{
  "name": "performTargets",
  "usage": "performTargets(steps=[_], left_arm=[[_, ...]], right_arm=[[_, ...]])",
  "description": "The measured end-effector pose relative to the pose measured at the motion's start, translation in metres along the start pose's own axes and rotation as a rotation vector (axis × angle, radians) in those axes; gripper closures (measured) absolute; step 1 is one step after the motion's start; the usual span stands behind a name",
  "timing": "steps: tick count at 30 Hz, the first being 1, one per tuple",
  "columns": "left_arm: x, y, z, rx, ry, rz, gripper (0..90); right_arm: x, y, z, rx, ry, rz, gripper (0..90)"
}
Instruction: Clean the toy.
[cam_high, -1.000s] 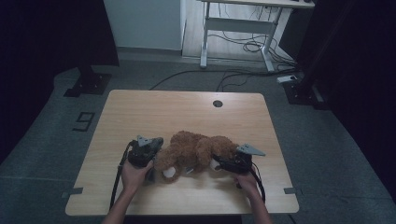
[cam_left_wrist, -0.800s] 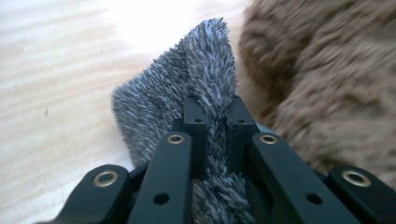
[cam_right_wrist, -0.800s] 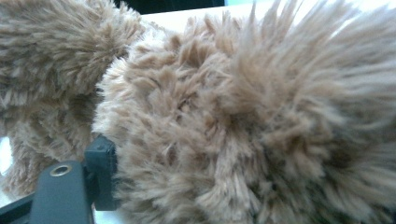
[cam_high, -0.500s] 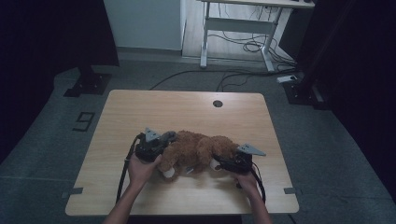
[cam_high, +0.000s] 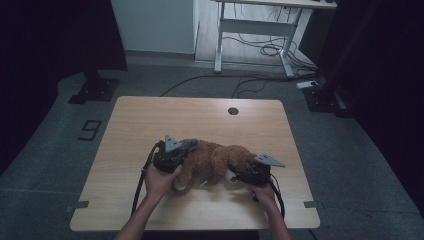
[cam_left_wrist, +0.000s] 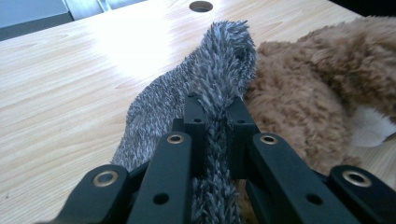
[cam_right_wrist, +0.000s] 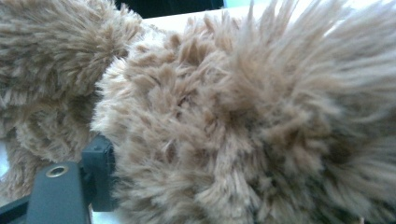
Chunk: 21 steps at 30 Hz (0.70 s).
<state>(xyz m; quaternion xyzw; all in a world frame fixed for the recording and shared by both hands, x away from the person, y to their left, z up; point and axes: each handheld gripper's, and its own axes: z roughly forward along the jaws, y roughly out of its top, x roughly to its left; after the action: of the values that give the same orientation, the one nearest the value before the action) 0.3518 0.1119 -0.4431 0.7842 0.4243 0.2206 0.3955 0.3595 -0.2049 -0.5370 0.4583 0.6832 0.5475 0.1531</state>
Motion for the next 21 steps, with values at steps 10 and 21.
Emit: performTargets(steps=[10,21], left_arm=[[-0.007,0.005,0.01,0.018,0.002,0.011,81.8],[-0.009,0.003,0.015,0.028,0.006,0.02,81.8]], right_arm=[[0.0,0.0,0.0,-0.001,0.001,0.001,19.7],[0.001,0.0,0.0,-0.005,-0.005,0.001,19.1]])
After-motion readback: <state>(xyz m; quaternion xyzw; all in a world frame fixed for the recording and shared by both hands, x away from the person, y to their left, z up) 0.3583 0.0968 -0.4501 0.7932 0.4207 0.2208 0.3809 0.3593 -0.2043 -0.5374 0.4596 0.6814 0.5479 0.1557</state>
